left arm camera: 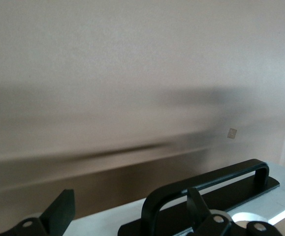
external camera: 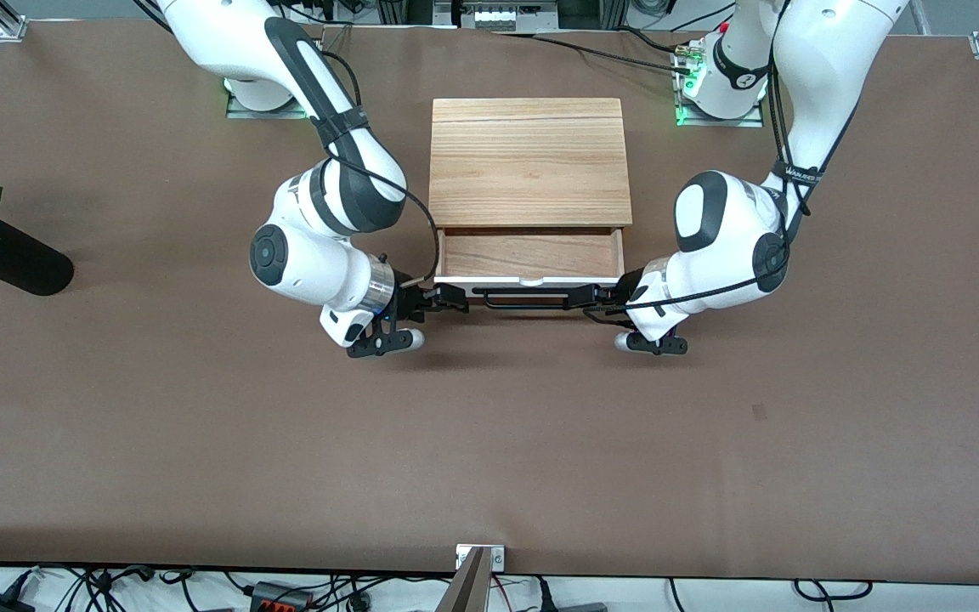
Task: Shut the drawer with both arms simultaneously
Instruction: 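Push the white drawer front into the cabinet with both grippers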
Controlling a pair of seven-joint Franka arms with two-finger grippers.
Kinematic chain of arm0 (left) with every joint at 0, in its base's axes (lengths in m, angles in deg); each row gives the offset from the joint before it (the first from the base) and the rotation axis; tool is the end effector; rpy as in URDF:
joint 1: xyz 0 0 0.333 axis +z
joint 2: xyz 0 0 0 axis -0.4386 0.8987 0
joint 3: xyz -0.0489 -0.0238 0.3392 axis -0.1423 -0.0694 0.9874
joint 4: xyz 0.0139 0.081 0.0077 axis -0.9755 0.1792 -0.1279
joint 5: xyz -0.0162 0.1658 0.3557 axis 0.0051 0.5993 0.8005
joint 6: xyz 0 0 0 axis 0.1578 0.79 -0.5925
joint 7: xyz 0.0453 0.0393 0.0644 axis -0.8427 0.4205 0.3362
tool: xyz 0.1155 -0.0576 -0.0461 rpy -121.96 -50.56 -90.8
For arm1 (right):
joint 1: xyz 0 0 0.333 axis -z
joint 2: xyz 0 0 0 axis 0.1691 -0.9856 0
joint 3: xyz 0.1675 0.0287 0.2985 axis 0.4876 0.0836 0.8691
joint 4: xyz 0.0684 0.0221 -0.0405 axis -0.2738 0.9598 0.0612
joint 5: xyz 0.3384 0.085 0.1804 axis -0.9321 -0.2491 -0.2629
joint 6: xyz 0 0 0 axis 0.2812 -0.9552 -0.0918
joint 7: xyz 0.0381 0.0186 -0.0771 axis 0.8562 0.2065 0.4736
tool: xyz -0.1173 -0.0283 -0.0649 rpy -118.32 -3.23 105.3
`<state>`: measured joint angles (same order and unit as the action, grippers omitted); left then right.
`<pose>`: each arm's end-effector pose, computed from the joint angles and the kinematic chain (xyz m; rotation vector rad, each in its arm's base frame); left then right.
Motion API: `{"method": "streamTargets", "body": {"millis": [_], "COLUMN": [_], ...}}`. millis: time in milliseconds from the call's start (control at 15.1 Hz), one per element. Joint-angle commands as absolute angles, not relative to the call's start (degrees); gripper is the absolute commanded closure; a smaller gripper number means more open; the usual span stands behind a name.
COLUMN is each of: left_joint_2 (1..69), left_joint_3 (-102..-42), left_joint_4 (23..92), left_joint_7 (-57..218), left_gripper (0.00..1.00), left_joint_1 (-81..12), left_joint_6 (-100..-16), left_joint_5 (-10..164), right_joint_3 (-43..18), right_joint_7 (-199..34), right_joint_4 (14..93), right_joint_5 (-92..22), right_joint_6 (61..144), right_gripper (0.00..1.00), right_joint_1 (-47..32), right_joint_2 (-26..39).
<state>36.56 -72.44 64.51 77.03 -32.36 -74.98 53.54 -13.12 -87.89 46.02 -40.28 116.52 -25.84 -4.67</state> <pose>0.5979 -0.2834 0.2806 2.5904 0.0782 -0.1709 0.6100 0.3966 0.2934 -2.6153 -0.0989 0.0800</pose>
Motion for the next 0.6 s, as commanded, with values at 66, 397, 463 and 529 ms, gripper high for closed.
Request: {"method": "streamTargets", "body": {"millis": [66,397,463,529], "left_joint_2": [32.66,32.14,31.87,31.44], "left_joint_3": [-74.23,-74.93,-75.02,-75.02], "left_joint_4": [69.25,70.83,71.44,71.71], "left_joint_7": [78.03,78.12,78.12,78.12], "left_gripper": [0.00,0.00,0.00,0.00], "left_joint_1": [-31.37,-31.37,-31.37,-31.37], "left_joint_6": [-75.07,-74.72,-74.11,-73.58], "left_joint_5": [52.00,52.00,51.91,51.91], "right_joint_3": [-13.53,-13.62,-13.62,-13.62], "right_joint_7": [-88.39,-87.86,-87.86,-87.86], "right_joint_4": [44.91,44.91,44.91,44.91], "right_joint_5": [-41.42,-41.33,-41.33,-41.33], "right_joint_6": [109.37,102.85,102.06,101.18], "right_gripper": [0.00,0.00,0.00,0.00], "right_joint_1": [-26.39,-25.77,-25.77,-25.77], "right_joint_2": [-5.33,-5.24,-5.24,-5.24]}}
